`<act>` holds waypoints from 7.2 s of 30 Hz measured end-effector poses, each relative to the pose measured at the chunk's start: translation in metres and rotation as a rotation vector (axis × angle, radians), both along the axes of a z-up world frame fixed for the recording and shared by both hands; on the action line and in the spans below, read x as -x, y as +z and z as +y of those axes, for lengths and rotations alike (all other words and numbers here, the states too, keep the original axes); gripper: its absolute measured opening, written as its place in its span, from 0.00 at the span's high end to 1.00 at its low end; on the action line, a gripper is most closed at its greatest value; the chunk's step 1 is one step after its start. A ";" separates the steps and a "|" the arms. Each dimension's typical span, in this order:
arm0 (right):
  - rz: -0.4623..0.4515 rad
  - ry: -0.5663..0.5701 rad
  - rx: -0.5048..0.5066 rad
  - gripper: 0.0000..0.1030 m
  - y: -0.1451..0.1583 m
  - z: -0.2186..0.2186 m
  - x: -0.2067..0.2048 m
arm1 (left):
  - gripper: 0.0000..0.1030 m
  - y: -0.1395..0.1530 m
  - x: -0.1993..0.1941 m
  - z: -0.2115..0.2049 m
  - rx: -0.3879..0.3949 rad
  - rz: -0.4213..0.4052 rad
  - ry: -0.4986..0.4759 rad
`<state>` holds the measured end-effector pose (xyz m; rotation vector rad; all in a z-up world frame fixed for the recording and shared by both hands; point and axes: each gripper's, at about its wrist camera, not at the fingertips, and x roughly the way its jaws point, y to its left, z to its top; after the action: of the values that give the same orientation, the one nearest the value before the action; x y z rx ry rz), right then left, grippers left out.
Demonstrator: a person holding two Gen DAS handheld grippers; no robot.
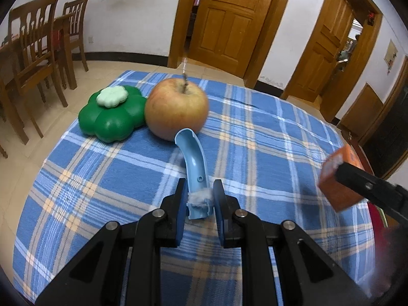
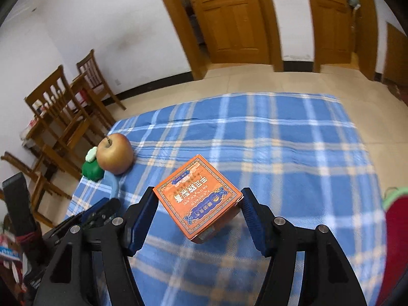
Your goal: Collect trash
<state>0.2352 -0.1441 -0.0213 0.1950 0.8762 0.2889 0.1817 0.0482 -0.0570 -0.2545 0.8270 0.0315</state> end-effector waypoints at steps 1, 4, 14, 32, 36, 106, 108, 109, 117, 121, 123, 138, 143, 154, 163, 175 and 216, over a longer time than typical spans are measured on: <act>0.002 -0.008 -0.006 0.34 0.002 -0.004 0.005 | 0.81 0.000 0.000 -0.003 -0.003 -0.001 -0.012; 0.015 -0.043 -0.017 0.34 0.007 -0.021 0.022 | 0.81 0.001 0.002 -0.014 -0.012 0.000 -0.048; 0.016 -0.156 -0.056 0.34 0.022 -0.083 0.078 | 0.81 0.025 0.024 -0.051 -0.040 -0.019 -0.152; -0.024 -0.468 -0.037 0.34 0.026 -0.215 0.163 | 0.81 0.056 0.064 -0.166 0.032 0.011 -0.408; -0.010 -0.528 -0.042 0.34 0.013 -0.240 0.173 | 0.81 0.059 0.069 -0.197 0.020 0.013 -0.471; -0.049 -0.471 -0.046 0.25 0.030 -0.227 0.221 | 0.46 0.073 0.101 -0.248 -0.038 0.006 -0.551; -0.059 -0.436 -0.041 0.25 0.035 -0.212 0.221 | 0.42 0.076 0.105 -0.234 -0.051 -0.002 -0.522; -0.060 -0.422 -0.036 0.25 0.037 -0.206 0.221 | 0.42 0.077 0.109 -0.225 -0.059 -0.006 -0.503; -0.075 -0.327 -0.004 0.25 0.044 -0.146 0.218 | 0.38 0.084 0.134 -0.160 -0.043 -0.021 -0.381; -0.083 -0.297 0.022 0.23 0.042 -0.117 0.218 | 0.30 0.087 0.145 -0.125 -0.047 -0.040 -0.300; -0.093 -0.288 0.030 0.22 0.040 -0.103 0.219 | 0.28 0.088 0.151 -0.111 -0.049 -0.051 -0.266; -0.176 -0.247 0.093 0.20 0.021 -0.039 0.234 | 0.24 0.057 0.172 -0.048 -0.087 -0.040 -0.088; -0.202 -0.249 0.102 0.20 0.013 -0.032 0.237 | 0.24 0.042 0.171 -0.048 -0.088 -0.016 -0.089; -0.169 -0.247 0.106 0.20 -0.010 -0.031 0.228 | 0.24 0.030 0.166 -0.057 -0.122 -0.011 -0.098; -0.145 -0.252 0.091 0.20 -0.016 -0.036 0.227 | 0.24 0.024 0.162 -0.063 -0.139 -0.003 -0.109; -0.134 -0.257 0.081 0.20 -0.018 -0.040 0.226 | 0.24 0.024 0.161 -0.066 -0.147 -0.004 -0.109; -0.137 -0.279 0.083 0.20 -0.012 -0.048 0.226 | 0.24 0.029 0.159 -0.072 -0.162 -0.015 -0.121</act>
<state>0.0089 -0.1922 -0.0333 0.2148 0.7140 0.0049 0.0225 -0.0235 -0.0284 -0.0523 0.8193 -0.0168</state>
